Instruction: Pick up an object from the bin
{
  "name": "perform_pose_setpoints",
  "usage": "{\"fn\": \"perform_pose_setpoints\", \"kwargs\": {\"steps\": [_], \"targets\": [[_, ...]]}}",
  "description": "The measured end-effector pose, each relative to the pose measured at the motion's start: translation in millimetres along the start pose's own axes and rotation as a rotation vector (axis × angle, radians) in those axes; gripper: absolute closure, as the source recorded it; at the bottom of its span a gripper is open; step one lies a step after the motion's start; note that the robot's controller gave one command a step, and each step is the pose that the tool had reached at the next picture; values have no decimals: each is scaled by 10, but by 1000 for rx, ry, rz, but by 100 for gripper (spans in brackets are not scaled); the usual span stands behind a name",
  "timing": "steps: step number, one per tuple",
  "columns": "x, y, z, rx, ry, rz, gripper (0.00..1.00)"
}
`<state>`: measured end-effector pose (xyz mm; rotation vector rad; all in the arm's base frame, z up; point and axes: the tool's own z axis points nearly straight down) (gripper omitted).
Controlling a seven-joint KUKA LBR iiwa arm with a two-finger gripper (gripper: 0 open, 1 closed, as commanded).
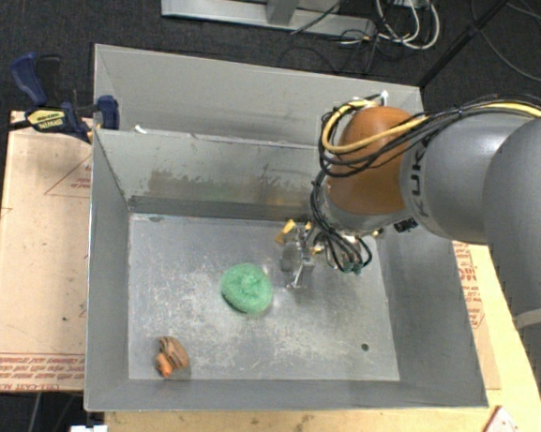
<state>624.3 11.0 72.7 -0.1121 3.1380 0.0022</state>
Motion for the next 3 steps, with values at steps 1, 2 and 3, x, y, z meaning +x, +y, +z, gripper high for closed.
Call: {"fn": "perform_pose_setpoints", "kwargs": {"steps": [1,2,3], "targets": [[8,2,3,-1,4,-1,0],[8,2,3,-1,4,0,0],[24,252,15,2,1,-60,0]]}}
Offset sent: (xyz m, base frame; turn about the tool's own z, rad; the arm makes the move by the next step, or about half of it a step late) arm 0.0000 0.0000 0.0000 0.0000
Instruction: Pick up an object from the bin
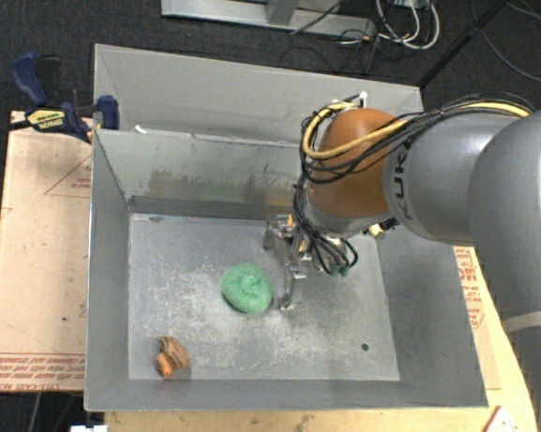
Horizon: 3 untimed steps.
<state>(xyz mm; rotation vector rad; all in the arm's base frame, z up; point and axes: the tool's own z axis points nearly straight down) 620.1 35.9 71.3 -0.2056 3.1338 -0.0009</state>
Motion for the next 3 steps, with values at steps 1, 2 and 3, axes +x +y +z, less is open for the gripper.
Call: {"fn": "perform_pose_setpoints", "kwargs": {"steps": [1,2,3], "targets": [[271,760,9,-2,-1,-77,0],[-60,607,-30,-2,-3,-376,100],[-59,608,-30,-2,-3,-375,100]]}}
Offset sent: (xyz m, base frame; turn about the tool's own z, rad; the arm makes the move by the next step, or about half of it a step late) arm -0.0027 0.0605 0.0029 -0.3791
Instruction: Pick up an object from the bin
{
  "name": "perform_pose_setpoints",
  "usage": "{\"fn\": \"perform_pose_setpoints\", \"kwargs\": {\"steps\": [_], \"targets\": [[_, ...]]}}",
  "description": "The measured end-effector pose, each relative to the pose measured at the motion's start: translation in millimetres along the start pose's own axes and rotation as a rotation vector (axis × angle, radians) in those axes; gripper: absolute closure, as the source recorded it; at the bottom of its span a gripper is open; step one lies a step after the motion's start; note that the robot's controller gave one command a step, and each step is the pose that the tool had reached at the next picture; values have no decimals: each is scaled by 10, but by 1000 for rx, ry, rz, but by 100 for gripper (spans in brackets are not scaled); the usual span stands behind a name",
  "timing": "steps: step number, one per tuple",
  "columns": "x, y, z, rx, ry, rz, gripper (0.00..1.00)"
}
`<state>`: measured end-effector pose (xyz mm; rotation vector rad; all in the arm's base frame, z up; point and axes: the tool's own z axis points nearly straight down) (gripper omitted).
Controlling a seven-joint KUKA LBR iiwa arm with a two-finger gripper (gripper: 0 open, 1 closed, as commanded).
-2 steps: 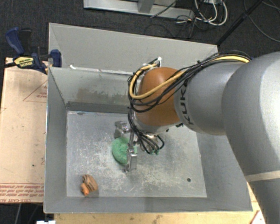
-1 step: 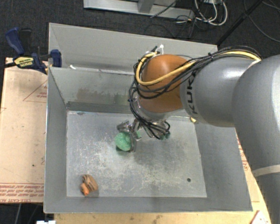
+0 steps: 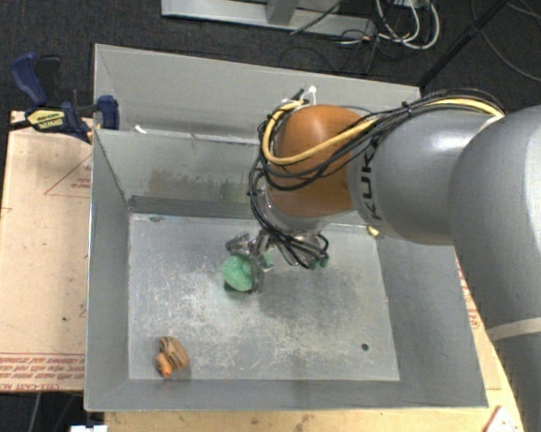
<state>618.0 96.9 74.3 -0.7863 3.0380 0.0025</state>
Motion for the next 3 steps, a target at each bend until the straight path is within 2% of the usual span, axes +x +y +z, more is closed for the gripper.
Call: {"fn": "perform_pose_setpoints", "kwargs": {"steps": [1,2,3], "targets": [[-281,317,-908,0,-1,39,100],[-280,315,-908,0,0,39,100],[-163,455,-1416,-1,7,27,100]]}}
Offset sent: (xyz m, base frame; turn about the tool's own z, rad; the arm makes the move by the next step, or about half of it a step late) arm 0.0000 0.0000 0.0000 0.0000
